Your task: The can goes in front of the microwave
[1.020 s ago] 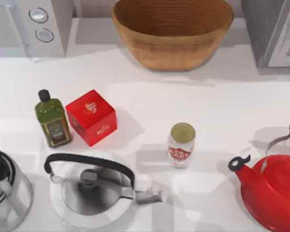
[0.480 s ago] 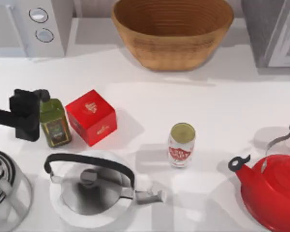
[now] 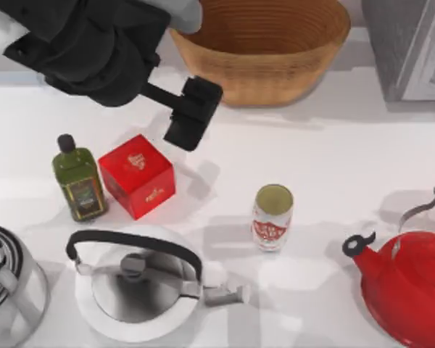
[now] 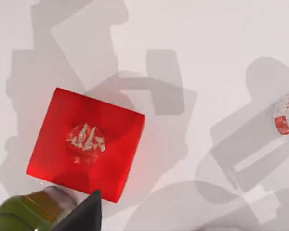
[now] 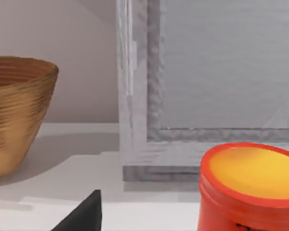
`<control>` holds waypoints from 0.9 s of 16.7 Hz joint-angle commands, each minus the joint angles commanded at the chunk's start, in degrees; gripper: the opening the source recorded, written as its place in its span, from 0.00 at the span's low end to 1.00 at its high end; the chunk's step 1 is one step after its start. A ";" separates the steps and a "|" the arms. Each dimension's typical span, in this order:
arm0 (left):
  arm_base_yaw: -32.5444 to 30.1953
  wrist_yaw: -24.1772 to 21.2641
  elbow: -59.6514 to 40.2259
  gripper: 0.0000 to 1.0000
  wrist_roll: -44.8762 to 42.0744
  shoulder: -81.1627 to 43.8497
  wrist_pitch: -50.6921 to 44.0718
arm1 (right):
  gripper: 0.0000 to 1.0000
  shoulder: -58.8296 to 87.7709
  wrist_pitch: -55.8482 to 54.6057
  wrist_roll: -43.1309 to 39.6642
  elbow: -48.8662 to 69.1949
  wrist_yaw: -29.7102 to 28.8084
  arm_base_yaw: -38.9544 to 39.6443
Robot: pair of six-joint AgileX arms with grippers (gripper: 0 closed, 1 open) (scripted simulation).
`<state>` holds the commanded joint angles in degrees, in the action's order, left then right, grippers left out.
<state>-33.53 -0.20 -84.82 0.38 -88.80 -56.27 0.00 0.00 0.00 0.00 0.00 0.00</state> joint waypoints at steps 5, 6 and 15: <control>-8.40 0.02 -23.68 1.00 0.46 -25.56 -14.81 | 1.00 0.00 0.00 0.00 0.00 0.00 0.00; -9.73 0.01 -27.59 1.00 0.56 -29.81 -17.22 | 1.00 0.00 0.00 0.00 0.00 0.00 0.00; -14.66 -0.02 -42.32 1.00 1.03 -45.73 -26.30 | 1.00 0.00 0.00 0.00 0.00 0.00 0.00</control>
<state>-48.19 -0.22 -127.15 1.41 -134.54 -82.57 0.00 0.00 0.00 0.00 0.00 0.00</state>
